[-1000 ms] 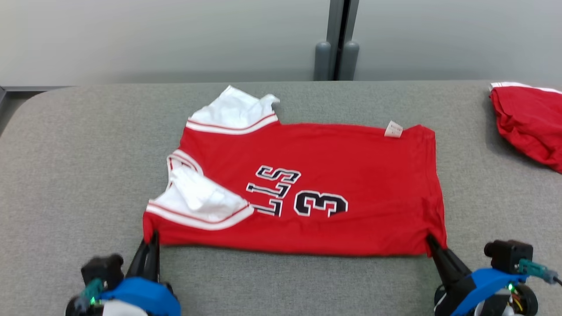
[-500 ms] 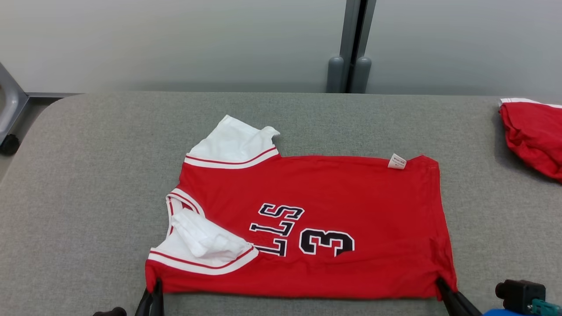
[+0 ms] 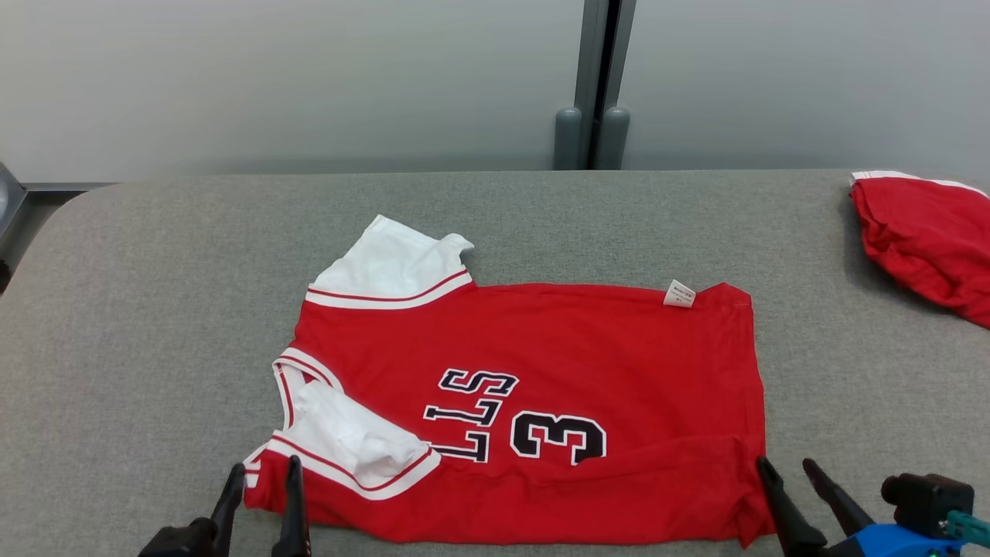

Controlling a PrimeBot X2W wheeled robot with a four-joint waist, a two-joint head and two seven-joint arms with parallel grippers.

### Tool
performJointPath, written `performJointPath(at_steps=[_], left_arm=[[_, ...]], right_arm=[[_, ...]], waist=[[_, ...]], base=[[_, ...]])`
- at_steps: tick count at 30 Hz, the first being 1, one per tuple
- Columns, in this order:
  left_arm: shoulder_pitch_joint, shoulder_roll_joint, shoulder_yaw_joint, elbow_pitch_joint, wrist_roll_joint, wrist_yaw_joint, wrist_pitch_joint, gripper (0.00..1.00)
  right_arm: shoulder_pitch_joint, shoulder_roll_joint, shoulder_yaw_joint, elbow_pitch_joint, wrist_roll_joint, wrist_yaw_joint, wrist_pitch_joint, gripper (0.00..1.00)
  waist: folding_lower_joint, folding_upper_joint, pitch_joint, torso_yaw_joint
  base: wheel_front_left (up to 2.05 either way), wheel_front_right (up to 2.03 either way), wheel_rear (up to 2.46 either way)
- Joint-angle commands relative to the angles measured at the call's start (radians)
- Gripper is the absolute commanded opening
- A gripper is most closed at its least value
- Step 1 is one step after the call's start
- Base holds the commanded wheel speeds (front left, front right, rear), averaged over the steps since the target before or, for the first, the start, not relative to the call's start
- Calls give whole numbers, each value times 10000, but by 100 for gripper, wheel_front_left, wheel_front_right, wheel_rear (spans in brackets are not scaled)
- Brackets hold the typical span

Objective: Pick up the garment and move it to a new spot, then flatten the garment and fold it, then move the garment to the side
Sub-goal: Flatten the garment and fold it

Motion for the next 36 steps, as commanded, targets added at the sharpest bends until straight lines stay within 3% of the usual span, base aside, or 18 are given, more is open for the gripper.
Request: performJointPath(at_steps=[1, 17, 36], left_arm=[[-311, 120, 97, -185, 165, 61, -107, 100], [-1774, 416, 540, -759, 1258, -32, -260, 100], [-1486, 659, 707, -623, 1730, 116, -265, 100]], right_arm=[[-319, -57, -125, -142, -178, 6, -314, 100], [-1634, 370, -392, -478, -946, 6, -2222, 100], [-1063, 682, -772, -1133, -1819, 6, -2391, 100]], waist=[[1, 0, -46, -68], [1, 0, -496, -451], [1, 0, -759, -523]], base=[[0, 0, 0], [0, 0, 0], [0, 0, 0]])
